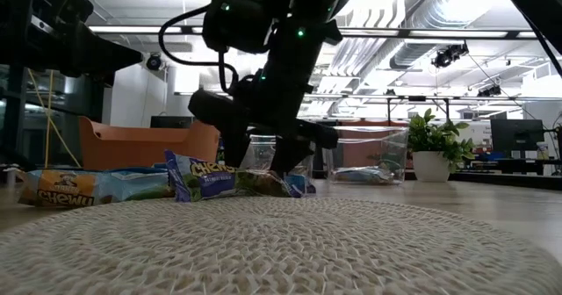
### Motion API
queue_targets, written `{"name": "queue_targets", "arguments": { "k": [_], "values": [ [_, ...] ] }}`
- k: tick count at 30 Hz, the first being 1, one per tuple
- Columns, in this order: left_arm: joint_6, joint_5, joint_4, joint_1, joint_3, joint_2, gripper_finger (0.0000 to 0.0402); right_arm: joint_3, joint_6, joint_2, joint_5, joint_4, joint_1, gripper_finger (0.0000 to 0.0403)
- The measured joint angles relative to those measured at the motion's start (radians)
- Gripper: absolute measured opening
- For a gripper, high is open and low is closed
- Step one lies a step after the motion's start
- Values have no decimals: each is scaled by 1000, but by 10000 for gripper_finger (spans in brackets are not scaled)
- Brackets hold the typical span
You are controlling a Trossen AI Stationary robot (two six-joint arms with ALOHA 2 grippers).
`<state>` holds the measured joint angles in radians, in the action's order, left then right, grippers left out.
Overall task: Pick and place Granola Bars by type
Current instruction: Put the red granola bar into the left transparent bin
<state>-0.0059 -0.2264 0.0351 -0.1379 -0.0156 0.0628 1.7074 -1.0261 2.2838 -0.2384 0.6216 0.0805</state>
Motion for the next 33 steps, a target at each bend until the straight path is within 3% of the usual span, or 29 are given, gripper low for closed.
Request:
{"name": "queue_targets", "arguments": {
  "k": [33],
  "values": [
    [0, -1, 0, 0, 0, 0, 0, 8, -5, 22, 22, 19, 15, 189]
  ]
}}
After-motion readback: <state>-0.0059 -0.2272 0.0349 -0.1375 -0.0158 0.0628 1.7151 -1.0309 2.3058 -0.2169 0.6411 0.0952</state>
